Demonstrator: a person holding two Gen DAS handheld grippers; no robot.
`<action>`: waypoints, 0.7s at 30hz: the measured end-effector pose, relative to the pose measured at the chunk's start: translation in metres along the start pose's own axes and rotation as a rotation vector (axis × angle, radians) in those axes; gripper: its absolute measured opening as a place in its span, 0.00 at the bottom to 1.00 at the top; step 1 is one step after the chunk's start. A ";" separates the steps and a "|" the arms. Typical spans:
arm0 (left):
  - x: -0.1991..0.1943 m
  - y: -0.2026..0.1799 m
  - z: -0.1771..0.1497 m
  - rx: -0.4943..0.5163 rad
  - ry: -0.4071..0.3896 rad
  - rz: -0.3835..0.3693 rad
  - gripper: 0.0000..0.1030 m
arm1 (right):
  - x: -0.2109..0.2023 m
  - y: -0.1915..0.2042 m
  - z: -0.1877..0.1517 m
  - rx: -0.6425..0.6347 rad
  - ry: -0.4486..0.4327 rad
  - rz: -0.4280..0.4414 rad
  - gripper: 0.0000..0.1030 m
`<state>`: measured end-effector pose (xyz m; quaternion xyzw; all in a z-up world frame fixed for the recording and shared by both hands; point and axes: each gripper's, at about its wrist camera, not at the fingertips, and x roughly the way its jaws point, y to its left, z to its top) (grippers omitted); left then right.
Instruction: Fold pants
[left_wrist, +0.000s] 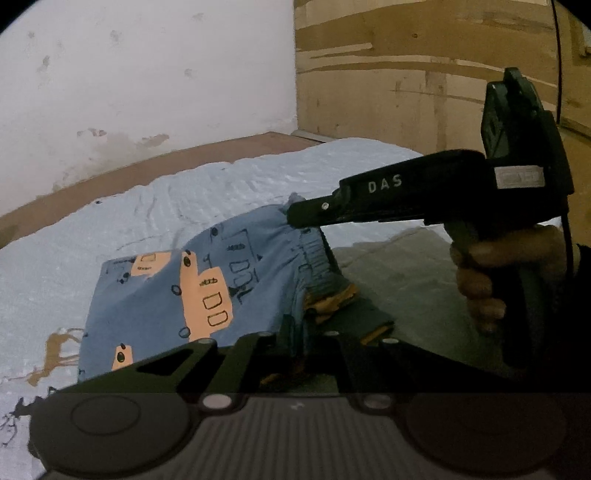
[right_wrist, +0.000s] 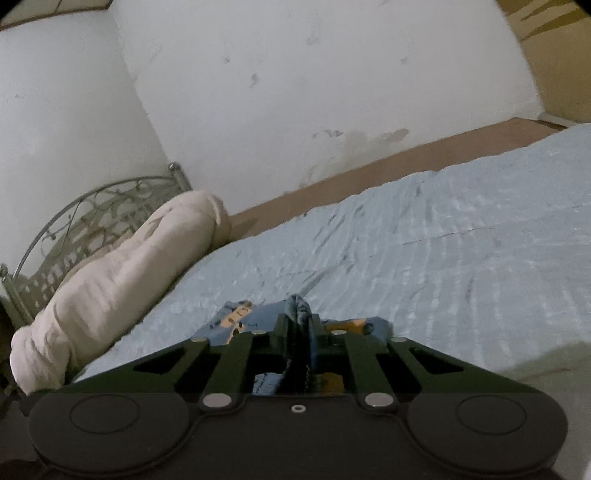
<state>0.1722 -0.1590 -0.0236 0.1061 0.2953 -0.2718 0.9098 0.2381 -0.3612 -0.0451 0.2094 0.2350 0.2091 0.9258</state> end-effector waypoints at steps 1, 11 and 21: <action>0.002 -0.001 -0.001 0.003 0.005 -0.001 0.03 | -0.004 -0.002 0.000 0.018 -0.005 -0.011 0.10; -0.001 0.032 -0.006 -0.183 0.008 -0.063 0.33 | 0.003 -0.012 -0.022 0.036 0.027 -0.120 0.29; -0.027 0.104 -0.001 -0.362 -0.040 0.322 0.99 | 0.000 0.028 -0.034 -0.126 -0.061 -0.336 0.99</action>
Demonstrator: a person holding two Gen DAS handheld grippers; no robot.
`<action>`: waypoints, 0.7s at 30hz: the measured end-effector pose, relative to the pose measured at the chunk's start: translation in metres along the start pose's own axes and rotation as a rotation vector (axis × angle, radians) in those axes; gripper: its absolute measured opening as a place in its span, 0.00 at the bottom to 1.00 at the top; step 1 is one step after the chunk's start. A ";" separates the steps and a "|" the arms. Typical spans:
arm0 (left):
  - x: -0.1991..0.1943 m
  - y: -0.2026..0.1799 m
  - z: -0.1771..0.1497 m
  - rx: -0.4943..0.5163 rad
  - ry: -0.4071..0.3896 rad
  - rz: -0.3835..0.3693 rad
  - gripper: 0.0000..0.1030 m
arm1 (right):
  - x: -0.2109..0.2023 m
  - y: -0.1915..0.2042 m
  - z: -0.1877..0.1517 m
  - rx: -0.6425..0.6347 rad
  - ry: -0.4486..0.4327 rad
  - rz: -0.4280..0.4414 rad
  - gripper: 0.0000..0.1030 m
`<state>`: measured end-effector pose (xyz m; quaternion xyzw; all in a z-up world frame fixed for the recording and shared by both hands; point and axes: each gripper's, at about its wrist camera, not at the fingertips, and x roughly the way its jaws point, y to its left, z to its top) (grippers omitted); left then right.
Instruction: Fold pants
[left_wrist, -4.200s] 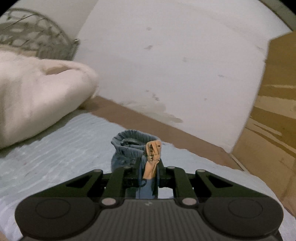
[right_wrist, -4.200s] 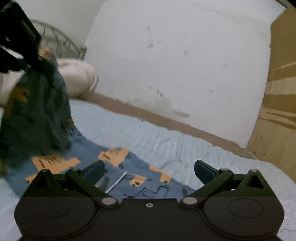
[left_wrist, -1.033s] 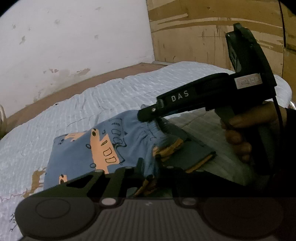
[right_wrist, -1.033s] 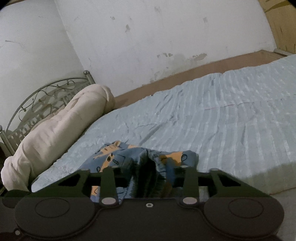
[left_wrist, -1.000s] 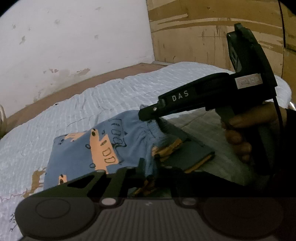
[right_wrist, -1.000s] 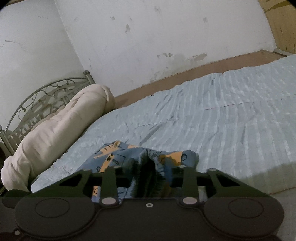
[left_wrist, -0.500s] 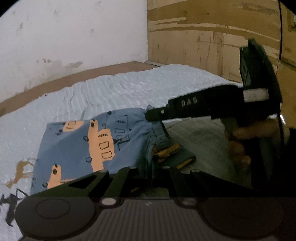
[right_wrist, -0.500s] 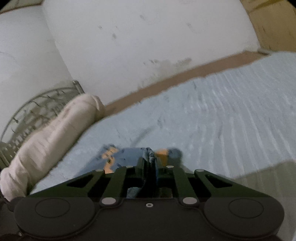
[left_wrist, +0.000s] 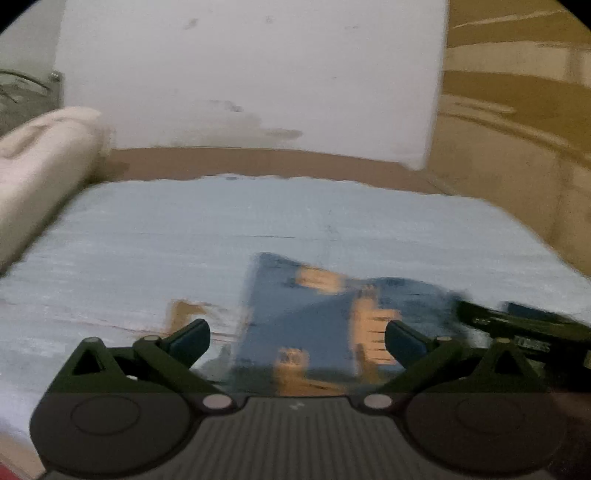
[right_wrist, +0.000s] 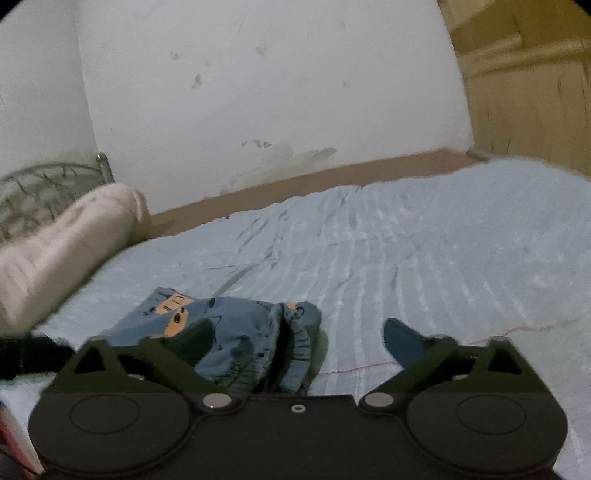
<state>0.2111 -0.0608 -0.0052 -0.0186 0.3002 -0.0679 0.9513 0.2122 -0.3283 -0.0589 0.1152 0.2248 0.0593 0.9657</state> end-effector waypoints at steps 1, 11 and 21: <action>0.006 0.006 -0.002 0.000 0.005 0.032 0.99 | 0.000 0.005 -0.002 -0.025 -0.006 -0.027 0.99; 0.027 0.046 -0.050 -0.095 0.056 0.058 0.99 | -0.016 0.013 -0.048 -0.148 -0.065 -0.205 0.99; 0.006 0.039 -0.028 -0.017 0.023 0.083 0.99 | -0.022 0.009 -0.051 -0.197 -0.094 -0.208 0.99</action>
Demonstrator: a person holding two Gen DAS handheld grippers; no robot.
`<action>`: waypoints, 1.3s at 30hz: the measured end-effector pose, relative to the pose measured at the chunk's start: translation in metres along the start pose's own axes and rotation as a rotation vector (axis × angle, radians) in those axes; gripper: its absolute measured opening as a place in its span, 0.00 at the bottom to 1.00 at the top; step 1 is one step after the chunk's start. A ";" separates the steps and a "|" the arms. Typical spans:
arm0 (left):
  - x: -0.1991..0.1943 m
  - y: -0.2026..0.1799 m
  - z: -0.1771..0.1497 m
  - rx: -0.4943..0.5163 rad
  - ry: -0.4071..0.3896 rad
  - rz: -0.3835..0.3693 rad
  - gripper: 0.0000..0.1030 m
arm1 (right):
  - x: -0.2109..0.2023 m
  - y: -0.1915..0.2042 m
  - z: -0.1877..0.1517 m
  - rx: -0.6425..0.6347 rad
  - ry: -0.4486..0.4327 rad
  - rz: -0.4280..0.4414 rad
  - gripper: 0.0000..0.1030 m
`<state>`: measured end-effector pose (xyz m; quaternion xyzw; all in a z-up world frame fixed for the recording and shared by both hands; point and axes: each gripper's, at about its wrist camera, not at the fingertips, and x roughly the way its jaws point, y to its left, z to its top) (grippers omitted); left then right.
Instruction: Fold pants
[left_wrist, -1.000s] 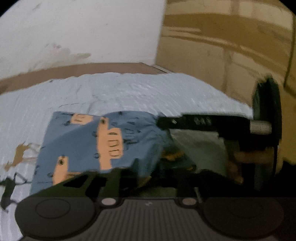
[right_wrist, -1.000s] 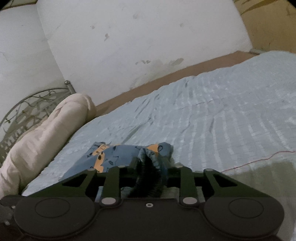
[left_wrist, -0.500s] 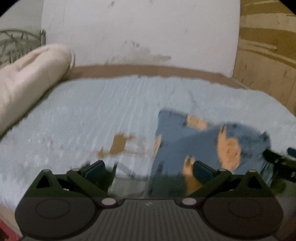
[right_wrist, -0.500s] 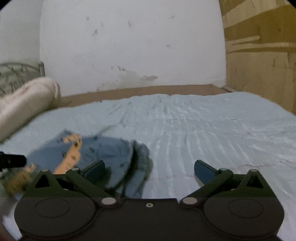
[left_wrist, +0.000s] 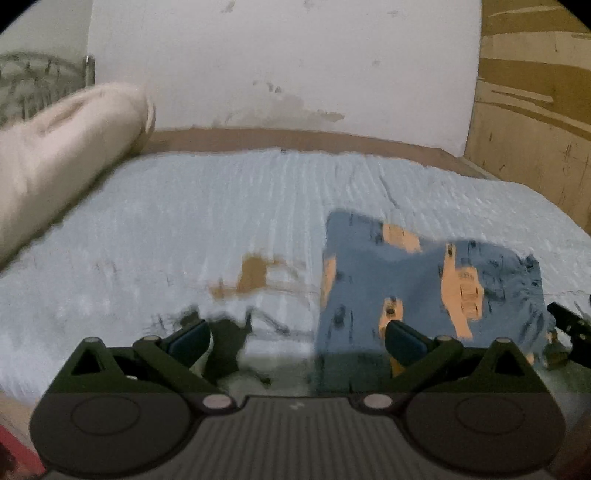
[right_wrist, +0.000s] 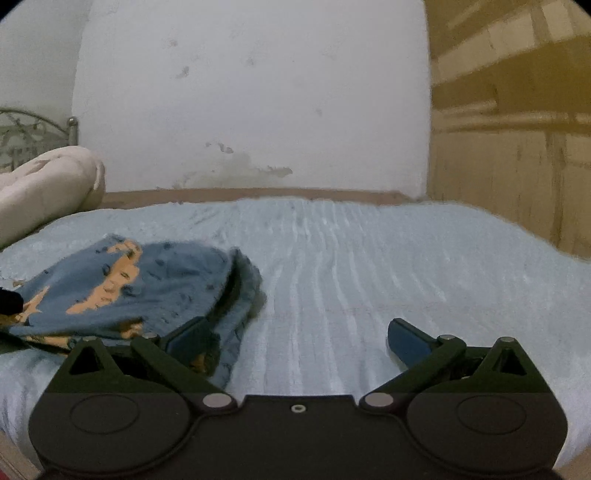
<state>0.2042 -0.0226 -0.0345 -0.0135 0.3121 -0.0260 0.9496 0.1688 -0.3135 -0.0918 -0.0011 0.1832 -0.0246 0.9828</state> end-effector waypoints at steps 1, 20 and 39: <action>0.000 -0.001 0.008 0.012 -0.021 0.004 0.99 | 0.001 0.001 0.006 -0.021 -0.011 0.004 0.99; 0.119 -0.022 0.052 -0.001 0.102 0.007 1.00 | 0.107 0.016 0.050 -0.036 0.163 0.085 0.99; 0.042 -0.020 0.014 -0.005 0.008 0.028 0.99 | 0.054 0.006 0.038 0.054 0.105 -0.001 0.99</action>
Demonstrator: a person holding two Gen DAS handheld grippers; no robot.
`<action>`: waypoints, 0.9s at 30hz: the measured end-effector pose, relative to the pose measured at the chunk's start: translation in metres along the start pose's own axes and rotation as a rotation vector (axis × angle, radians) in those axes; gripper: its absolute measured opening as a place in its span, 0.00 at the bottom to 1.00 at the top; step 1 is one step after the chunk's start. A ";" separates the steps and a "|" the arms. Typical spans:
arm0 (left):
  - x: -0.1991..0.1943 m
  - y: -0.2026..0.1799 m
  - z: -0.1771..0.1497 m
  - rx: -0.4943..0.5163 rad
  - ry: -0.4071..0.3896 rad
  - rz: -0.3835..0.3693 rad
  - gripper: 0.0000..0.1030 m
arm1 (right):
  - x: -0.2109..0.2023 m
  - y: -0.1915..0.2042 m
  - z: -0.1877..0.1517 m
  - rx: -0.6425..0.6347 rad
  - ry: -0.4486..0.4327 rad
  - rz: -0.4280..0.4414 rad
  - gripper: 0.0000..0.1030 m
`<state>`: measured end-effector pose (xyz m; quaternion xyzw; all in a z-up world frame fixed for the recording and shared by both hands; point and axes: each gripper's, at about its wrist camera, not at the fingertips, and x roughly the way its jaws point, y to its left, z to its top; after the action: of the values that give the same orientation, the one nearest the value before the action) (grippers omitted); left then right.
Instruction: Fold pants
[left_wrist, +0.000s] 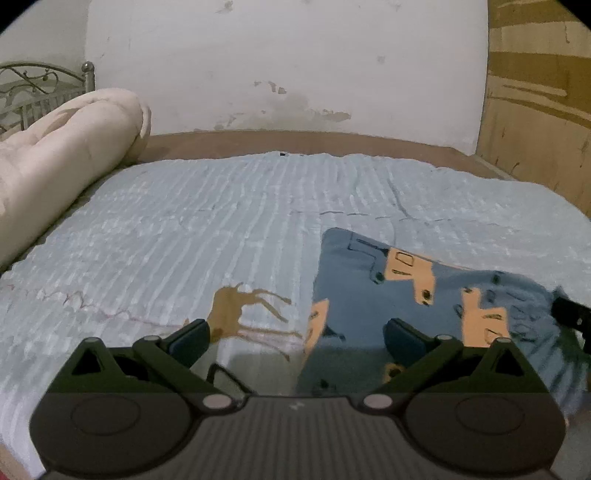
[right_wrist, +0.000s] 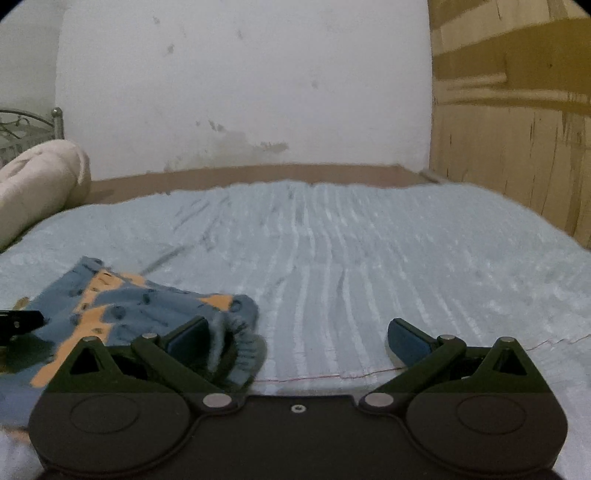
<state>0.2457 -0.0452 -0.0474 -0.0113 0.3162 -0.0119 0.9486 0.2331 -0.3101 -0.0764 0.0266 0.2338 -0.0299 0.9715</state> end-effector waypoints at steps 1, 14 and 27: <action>-0.004 0.000 -0.004 -0.003 -0.003 -0.002 0.99 | -0.005 0.002 -0.002 -0.001 -0.009 0.013 0.99; -0.042 0.012 -0.048 -0.104 -0.027 -0.012 0.99 | -0.051 0.005 -0.055 0.091 -0.083 0.028 0.99; -0.074 0.008 -0.062 -0.086 -0.011 0.009 0.99 | -0.091 0.019 -0.081 0.039 -0.196 -0.011 0.99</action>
<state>0.1490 -0.0355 -0.0528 -0.0506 0.3112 0.0062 0.9490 0.1167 -0.2821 -0.1056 0.0410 0.1373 -0.0423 0.9888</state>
